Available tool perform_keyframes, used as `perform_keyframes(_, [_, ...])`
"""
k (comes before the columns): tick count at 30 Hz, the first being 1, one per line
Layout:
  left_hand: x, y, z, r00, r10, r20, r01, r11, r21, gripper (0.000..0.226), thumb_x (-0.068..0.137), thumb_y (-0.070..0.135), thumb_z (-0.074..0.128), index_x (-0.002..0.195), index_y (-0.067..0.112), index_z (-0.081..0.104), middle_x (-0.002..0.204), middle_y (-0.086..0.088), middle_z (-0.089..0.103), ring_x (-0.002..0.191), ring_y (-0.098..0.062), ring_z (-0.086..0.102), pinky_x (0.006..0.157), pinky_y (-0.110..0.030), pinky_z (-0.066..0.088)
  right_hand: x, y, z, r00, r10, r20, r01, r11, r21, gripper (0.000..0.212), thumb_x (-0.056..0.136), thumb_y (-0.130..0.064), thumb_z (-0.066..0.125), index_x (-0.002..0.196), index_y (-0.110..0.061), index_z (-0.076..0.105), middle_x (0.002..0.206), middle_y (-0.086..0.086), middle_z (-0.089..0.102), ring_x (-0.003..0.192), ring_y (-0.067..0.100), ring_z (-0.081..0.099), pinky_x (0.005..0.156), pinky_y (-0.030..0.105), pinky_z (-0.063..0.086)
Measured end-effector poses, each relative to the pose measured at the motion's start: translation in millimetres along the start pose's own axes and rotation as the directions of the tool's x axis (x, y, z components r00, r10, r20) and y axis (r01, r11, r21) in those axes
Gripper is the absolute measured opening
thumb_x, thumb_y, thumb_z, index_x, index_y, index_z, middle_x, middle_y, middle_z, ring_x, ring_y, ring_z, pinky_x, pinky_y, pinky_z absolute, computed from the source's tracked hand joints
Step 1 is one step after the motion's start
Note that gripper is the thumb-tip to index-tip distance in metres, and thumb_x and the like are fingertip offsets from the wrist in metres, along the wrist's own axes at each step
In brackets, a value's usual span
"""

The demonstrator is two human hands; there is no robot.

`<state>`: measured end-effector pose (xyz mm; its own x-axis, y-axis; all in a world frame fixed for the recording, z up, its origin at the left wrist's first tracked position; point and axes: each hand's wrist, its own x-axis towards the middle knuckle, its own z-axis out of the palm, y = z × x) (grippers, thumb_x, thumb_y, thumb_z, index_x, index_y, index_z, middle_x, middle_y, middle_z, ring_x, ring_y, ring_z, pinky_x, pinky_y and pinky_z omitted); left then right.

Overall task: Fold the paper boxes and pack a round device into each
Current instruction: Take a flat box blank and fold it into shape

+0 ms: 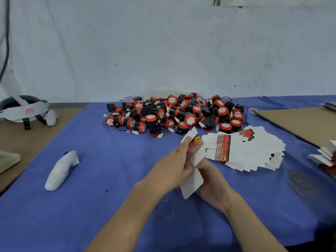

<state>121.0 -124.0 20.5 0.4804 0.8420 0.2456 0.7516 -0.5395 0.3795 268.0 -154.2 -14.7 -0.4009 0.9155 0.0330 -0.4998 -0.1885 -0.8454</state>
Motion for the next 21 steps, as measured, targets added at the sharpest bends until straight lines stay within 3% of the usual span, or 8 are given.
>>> perform_keyframes(2, [1.0,2.4,0.0,1.000,-0.020,-0.010,0.020,0.998,-0.064,0.083,0.099,0.026,0.048,0.156,0.037,-0.011,0.157,0.002,0.034,0.108,-0.025,0.062,0.081,-0.043,0.056,1.2,0.8,0.7,1.000,-0.008,-0.009,0.008,0.998,-0.070,0.047,0.083,-0.022,0.056,0.128,-0.023,0.066,0.120,0.009,0.070,0.104,0.023,0.070,0.080,0.036,0.057])
perform_keyframes(5, [0.9,4.9,3.0,0.989,-0.065,-0.135,0.053,0.995,-0.086,0.084,0.101,0.025,0.048,0.155,0.039,-0.014,0.158,0.002,0.031,0.103,-0.024,0.065,0.075,-0.042,0.058,3.0,1.4,0.7,0.997,-0.043,-0.060,0.035,0.992,-0.120,0.066,0.079,-0.027,0.065,0.144,-0.027,0.052,0.131,0.009,0.066,0.104,0.022,0.070,0.078,0.033,0.057])
perform_keyframes(8, [-1.4,7.9,9.0,0.945,-0.240,-0.222,0.142,0.913,-0.382,0.075,0.099,0.035,0.049,0.155,0.042,0.000,0.144,0.010,0.049,0.107,-0.018,0.064,0.080,-0.045,0.058,4.1,1.1,-0.4,0.995,-0.083,-0.056,0.074,0.986,-0.150,0.066,0.082,-0.028,0.066,0.145,-0.030,0.051,0.136,0.008,0.064,0.108,0.022,0.069,0.079,0.032,0.057])
perform_keyframes(10, [0.7,6.8,10.8,0.910,-0.346,-0.229,0.193,0.842,-0.504,0.068,0.098,0.034,0.048,0.154,0.040,0.009,0.140,0.012,0.050,0.110,-0.019,0.063,0.083,-0.048,0.058,5.4,1.4,-0.9,0.995,-0.088,-0.055,0.078,0.985,-0.153,0.065,0.082,-0.028,0.066,0.145,-0.032,0.050,0.139,0.007,0.062,0.114,0.027,0.065,0.086,0.040,0.057])
perform_keyframes(13, [6.5,0.9,11.2,0.870,-0.378,-0.316,0.219,0.871,-0.440,0.057,0.103,0.024,0.043,0.154,0.037,0.020,0.145,0.003,0.043,0.111,-0.019,0.058,0.083,-0.038,0.055,6.4,2.8,-1.6,0.991,-0.094,-0.091,0.083,0.990,-0.116,0.070,0.074,-0.029,0.070,0.142,-0.032,0.053,0.136,0.008,0.064,0.115,0.033,0.063,0.100,0.054,0.050])
perform_keyframes(15, [7.5,-2.7,12.0,0.865,-0.357,-0.353,0.209,0.896,-0.393,0.060,0.104,0.016,0.042,0.154,0.040,0.020,0.144,-0.001,0.043,0.106,-0.016,0.056,0.077,-0.029,0.052,6.0,0.8,-1.5,0.985,-0.101,-0.137,0.093,0.993,-0.066,0.069,0.074,-0.026,0.069,0.141,-0.031,0.054,0.132,0.009,0.066,0.112,0.031,0.065,0.096,0.052,0.053])
perform_keyframes(18, [1.0,-9.4,16.6,0.880,-0.266,-0.393,0.179,0.953,-0.244,0.073,0.103,0.012,0.045,0.155,0.046,0.007,0.152,-0.001,0.036,0.113,-0.020,0.058,0.084,-0.034,0.056,3.4,-3.3,0.3,0.986,-0.109,-0.129,0.110,0.994,0.000,0.056,0.084,-0.027,0.060,0.140,-0.023,0.057,0.136,0.011,0.063,0.114,0.027,0.065,0.089,0.044,0.057])
perform_keyframes(21, [-9.2,-15.8,26.5,0.899,-0.158,-0.407,0.092,0.980,-0.177,0.082,0.102,0.015,0.047,0.146,0.058,-0.007,0.160,0.004,0.025,0.112,-0.020,0.060,0.081,-0.031,0.053,0.6,-4.4,4.4,0.989,-0.086,-0.119,0.090,0.996,0.027,0.043,0.098,-0.044,0.058,0.133,-0.019,0.064,0.134,0.013,0.065,0.120,0.027,0.064,0.091,0.042,0.056])
